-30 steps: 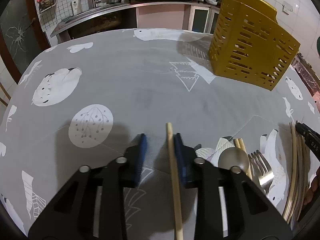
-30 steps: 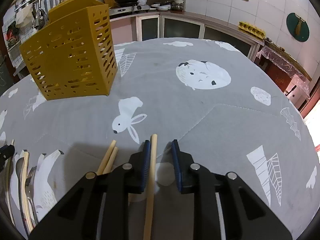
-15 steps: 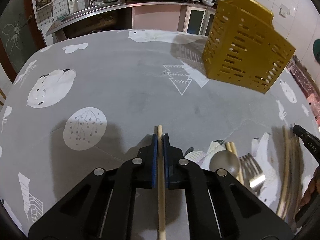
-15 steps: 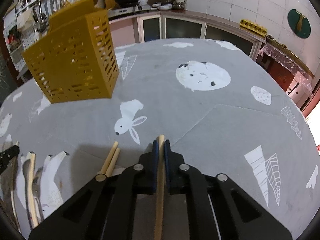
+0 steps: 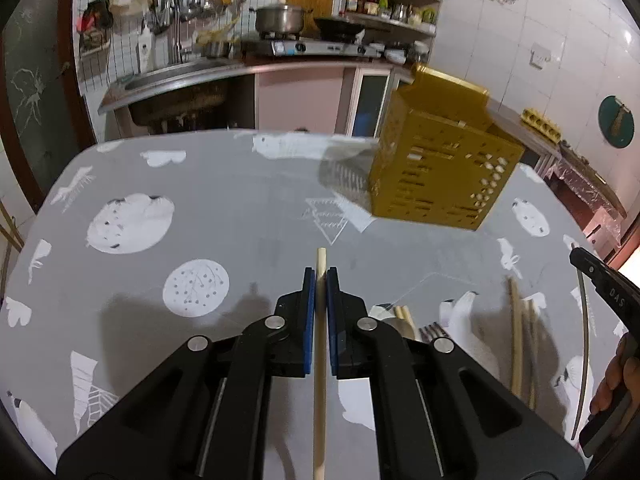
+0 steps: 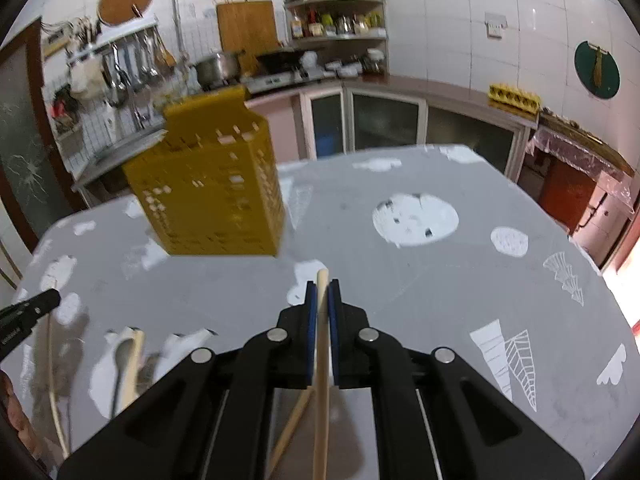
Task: Organize utensils
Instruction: 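Carry the left tool's chopstick to the yellow holder while the right tool carries its own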
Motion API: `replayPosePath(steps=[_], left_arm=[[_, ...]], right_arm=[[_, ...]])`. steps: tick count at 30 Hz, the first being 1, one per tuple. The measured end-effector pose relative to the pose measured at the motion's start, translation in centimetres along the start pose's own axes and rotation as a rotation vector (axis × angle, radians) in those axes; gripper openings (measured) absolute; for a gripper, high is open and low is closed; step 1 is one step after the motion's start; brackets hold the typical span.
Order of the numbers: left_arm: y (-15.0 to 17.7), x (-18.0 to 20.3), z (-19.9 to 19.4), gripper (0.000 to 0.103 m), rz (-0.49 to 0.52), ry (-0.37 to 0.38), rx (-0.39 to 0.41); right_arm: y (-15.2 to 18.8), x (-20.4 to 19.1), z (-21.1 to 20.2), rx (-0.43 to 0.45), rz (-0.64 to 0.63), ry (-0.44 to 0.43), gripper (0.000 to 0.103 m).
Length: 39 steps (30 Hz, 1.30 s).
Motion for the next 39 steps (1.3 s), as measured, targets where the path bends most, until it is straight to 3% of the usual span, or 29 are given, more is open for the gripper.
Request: replayPosePath(steps=[9, 34, 39], left_arm=[[-0.1, 0.8, -4.6, 0.004, 0.023, -0.017, 0.129], [1.6, 0.8, -11.7, 0.004, 0.036, -0.031, 0.264], [1.3, 1.1, -12.4, 0.004, 0.036, -0.017, 0.282]], right_arm=[[-0.2, 0.1, -3.1, 0.067, 0.016, -0.059, 0.006], [0.8, 0.2, -10.0, 0.195, 0.008, -0.132, 0.006], [0.2, 0.1, -11.8, 0.266, -0.001, -0.136, 0.006]])
Point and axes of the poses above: each gripper's, at about its wrist camera, not at the fingertips, and z roughly the way its jaws point, x to its right, y to its underside, the point moved 5 cm from there along z, roughly the way its jaws point, and after that the axes turned 6 degrees about z, right-handed, at the moved point
